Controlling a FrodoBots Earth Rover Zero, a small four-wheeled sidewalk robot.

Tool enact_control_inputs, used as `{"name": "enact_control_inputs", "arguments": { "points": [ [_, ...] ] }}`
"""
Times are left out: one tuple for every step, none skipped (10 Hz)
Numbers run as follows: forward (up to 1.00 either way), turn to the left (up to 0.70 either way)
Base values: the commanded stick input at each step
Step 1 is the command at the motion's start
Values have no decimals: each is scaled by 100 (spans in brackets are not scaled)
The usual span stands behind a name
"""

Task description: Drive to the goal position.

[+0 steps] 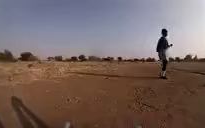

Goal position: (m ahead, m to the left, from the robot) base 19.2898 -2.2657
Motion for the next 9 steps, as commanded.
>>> {"name": "enact_control_inputs", "arguments": {
  "points": [
    [50, -4],
    [50, -18],
    [50, -11],
    [50, -5],
    [50, 0],
    [50, 0],
    [50, 0],
    [50, 0],
    [50, 0]
  ]
}}
